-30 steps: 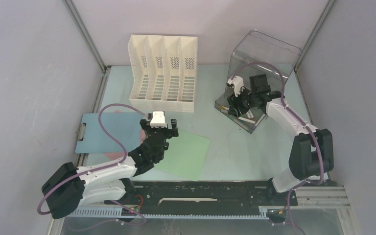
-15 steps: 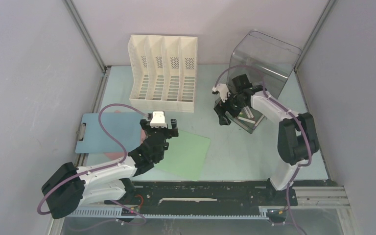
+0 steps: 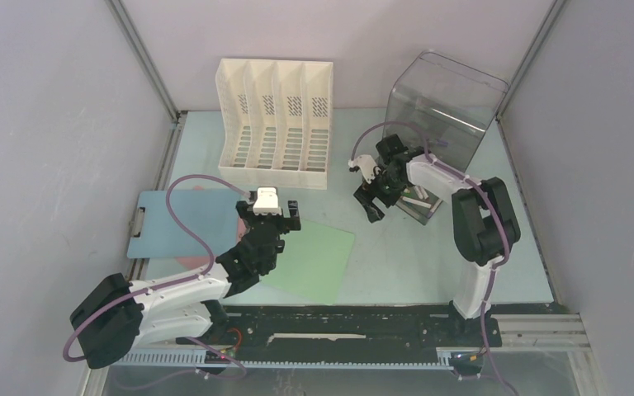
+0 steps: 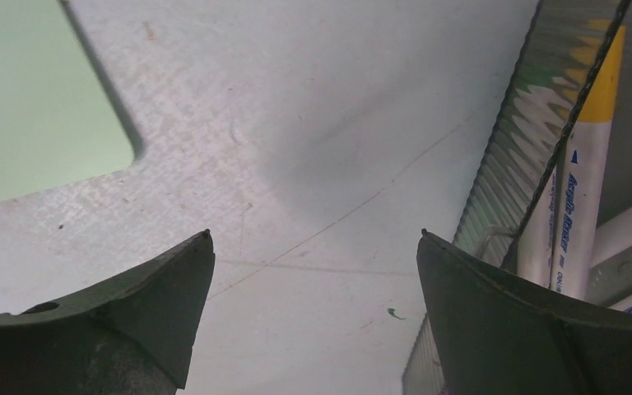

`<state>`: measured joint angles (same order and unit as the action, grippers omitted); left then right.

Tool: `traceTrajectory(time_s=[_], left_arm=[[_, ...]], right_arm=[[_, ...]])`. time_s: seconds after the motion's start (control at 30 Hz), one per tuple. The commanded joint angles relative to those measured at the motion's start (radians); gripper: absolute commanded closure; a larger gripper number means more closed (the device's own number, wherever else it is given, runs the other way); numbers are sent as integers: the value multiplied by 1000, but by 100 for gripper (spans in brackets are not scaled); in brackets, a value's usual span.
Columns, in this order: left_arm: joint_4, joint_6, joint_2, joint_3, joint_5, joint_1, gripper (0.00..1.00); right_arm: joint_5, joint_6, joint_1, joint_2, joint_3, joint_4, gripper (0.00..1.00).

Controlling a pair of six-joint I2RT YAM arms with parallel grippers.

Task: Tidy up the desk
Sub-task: Close the drawer in the storage box.

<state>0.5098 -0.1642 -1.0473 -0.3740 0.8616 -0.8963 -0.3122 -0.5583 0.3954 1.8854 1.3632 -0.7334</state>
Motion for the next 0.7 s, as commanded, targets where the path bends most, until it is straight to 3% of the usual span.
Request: traceTrajectory(time_s=[0.0, 0.2, 0.67], left_arm=[[19, 12, 16, -9, 28, 5, 0], [20, 14, 15, -9, 28, 5, 0], [20, 14, 17, -8, 28, 4, 0]], right_arm=[[138, 47, -1, 18, 32, 48, 0], [362, 77, -9, -3, -8, 173, 0], [622, 61, -59, 44, -43, 318, 0]])
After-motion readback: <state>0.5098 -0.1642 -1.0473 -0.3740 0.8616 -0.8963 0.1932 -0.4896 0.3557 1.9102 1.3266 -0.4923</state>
